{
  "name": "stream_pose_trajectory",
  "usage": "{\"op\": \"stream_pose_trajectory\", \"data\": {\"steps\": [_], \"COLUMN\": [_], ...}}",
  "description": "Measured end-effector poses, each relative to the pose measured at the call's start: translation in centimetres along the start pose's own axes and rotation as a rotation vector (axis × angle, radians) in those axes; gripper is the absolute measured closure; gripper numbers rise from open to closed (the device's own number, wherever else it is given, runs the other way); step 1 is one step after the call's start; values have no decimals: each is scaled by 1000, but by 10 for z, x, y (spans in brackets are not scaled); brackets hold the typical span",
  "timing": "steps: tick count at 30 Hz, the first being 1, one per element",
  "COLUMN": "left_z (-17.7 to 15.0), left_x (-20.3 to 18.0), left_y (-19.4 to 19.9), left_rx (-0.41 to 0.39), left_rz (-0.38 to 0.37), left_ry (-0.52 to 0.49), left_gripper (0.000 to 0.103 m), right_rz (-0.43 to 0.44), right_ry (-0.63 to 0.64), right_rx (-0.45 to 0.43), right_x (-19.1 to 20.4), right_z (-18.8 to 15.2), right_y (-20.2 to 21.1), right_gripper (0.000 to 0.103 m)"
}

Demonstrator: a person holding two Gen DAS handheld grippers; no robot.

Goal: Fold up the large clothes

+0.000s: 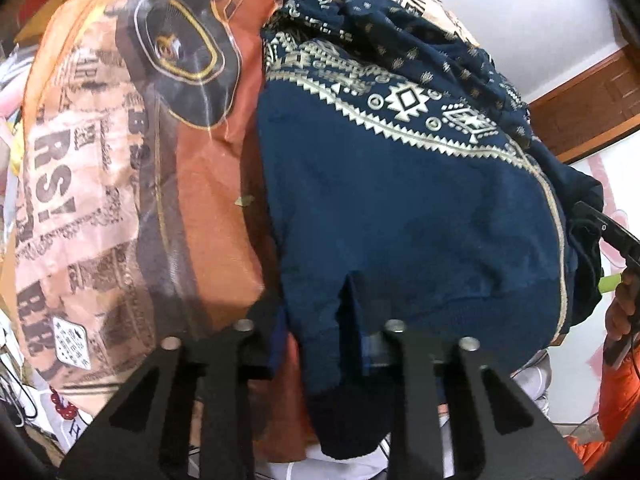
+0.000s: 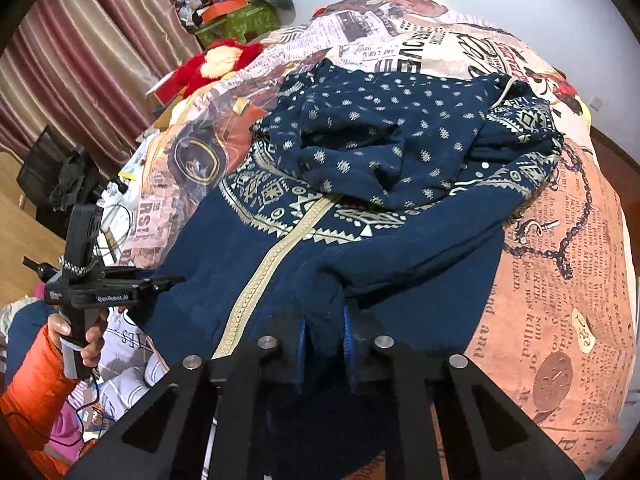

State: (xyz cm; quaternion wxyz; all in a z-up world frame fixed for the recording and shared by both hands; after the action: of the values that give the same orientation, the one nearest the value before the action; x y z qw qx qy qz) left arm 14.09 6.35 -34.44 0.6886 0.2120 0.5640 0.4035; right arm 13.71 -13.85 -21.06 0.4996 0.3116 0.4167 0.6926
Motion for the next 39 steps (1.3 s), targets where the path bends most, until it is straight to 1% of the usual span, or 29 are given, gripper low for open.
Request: {"op": "stream_pose_trajectory", "data": {"steps": [1,2,4,8,11,13,15,18,21,25,29,34,36,39], "left_z": [2,5,12,27,34,38,42,56,83,133,188,254,282,320], "left_x": [-3,-4,-7,-10,-19,-27,-32,-43,-55,-72,-82,-80,-74,-58], "left_y": [3,6,13,30,39,41,38,44,58,73,78,65,55,30], "left_rx": [-4,-11,-17,-24,-36,-30,-30,-65,-121,-196,-244,-268,-269,-257], "left_rz": [1,0,12,62,73,71,76,72,37,41,48,39,38,60], "left_ry": [-5,-12,-33,-96,-148,-176,-190,-197,-184,-202,-199,-174,-156,-138], "left_gripper": [89,91,92,93,93,94,95,95,96,96,96,96,96,96], "right_rz": [3,6,11,11,8,6,8,3,-14,-25,-35,-58,-67,-69], "right_ry": [-7,-11,-21,-42,-55,-62,-71,-76,-76,-104,-149,-194,-208,-227], "right_rx": [-12,-21,-52,-102,-133,-144,-152,-165,-186,-212,-241,-260,-254,-225], "right_x": [-2,-3,-10,-21,-32,-39,-44,-50,-58,-74,-94,-122,-134,-152], "right_z": [2,4,11,25,33,36,38,41,49,70,100,142,161,189], "right_y": [3,6,16,33,42,47,50,52,56,60,59,45,32,3], "right_gripper": [92,92,92,93,93,93,93,93,93,93,93,93,93,93]}}
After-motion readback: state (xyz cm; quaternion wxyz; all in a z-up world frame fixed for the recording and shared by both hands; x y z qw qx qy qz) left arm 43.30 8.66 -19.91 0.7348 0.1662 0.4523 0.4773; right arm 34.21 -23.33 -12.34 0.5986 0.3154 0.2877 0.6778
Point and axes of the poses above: each gripper's, at about its wrist camera, not at the fingertips, and y roughly against the way its jaws point, x to its left, z to its top, the point moved 10 cm from there along -y, roughly the way its jaws point, and after that the axes turned 14 degrees about -z, right-handed, at the moved point
